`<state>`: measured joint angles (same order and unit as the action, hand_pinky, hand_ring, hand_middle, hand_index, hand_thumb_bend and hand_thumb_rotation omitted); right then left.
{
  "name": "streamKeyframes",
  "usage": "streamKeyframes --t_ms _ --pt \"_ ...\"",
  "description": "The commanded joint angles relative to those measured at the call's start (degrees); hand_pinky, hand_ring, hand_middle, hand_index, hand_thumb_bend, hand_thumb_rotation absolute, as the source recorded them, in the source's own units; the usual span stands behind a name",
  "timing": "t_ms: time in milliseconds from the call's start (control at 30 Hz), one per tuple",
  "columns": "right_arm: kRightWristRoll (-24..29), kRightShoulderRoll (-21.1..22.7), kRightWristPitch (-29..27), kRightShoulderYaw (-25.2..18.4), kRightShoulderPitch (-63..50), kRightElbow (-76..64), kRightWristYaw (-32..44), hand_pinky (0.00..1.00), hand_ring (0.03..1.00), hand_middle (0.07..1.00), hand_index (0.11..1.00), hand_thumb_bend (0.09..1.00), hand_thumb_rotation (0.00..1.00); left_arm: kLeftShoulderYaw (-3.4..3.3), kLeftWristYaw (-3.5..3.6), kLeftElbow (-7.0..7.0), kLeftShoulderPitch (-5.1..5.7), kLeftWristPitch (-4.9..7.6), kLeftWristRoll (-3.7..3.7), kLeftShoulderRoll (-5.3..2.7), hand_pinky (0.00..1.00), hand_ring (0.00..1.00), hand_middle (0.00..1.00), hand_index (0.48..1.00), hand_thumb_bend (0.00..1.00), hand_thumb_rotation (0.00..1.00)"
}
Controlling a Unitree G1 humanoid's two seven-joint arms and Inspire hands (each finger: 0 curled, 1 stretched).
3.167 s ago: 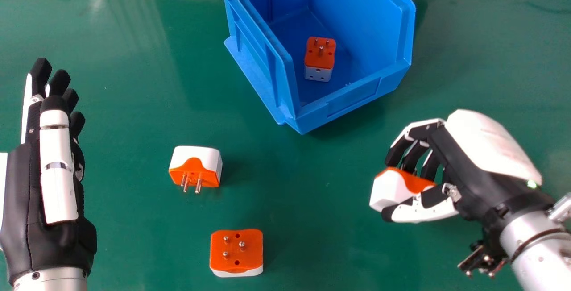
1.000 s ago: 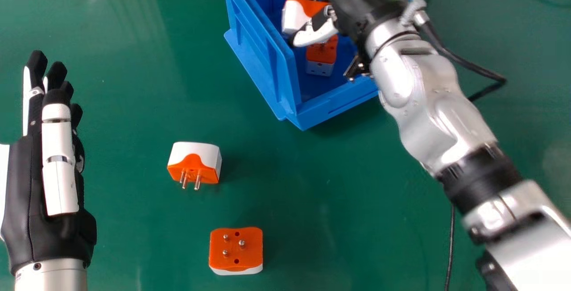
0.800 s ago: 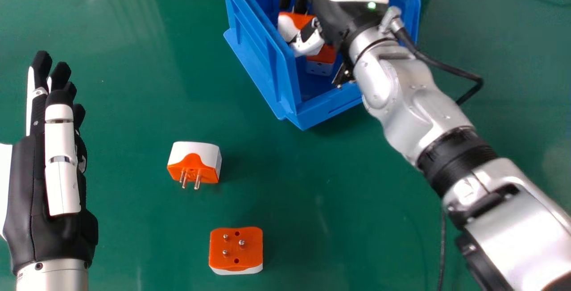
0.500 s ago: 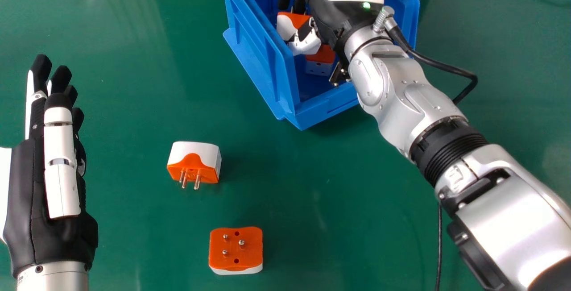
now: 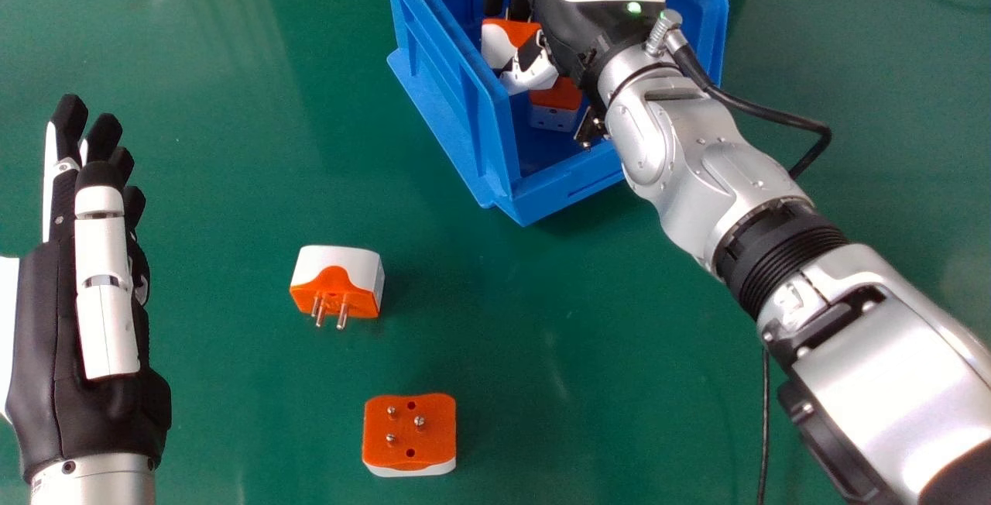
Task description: Pick all objects and put in blue box
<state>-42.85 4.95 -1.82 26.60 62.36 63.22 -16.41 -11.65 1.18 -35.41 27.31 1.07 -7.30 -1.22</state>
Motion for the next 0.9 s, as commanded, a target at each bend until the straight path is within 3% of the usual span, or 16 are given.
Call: streamKeyframes --t_ms 0,367,500,733,867 --pt "0.4 0.7 0.0 0.0 3.4 -0.6 -1.2 0.30 0.425 0.520 0.536 0.491 0.00 -0.13 0.24 -0.98 0.07 1.27 0.04 0.54 1.00 0.99 0.98 0.984 0.19 1.00" --pt "0.5 0.9 -2.9 0.0 2.6 0.5 -8.0 0.31 0.426 0.525 0.540 0.490 0.00 -0.04 0.02 -1.22 0.49 1.10 0.12 0.28 1.00 0.98 0.98 0.979 0.18 1.00" --pt "0.4 0.9 -4.0 0.1 3.0 1.7 -9.0 0.31 0.427 0.526 0.538 0.491 0.00 -0.09 -0.30 -1.30 0.55 0.93 0.56 0.24 0.99 0.98 0.97 0.975 0.18 1.00" --pt "0.3 0.6 -4.3 0.6 4.3 4.4 -10.2 0.31 0.429 0.532 0.532 0.491 0.00 0.04 -0.18 -1.30 0.77 1.45 0.39 -0.01 0.94 0.95 0.96 0.954 0.18 1.00" --pt "0.3 0.7 -5.5 0.7 4.3 5.2 -11.3 0.31 0.431 0.534 0.530 0.492 0.00 0.05 -0.46 -1.61 1.17 1.43 0.78 -0.11 0.90 0.94 0.95 0.944 0.18 1.00"
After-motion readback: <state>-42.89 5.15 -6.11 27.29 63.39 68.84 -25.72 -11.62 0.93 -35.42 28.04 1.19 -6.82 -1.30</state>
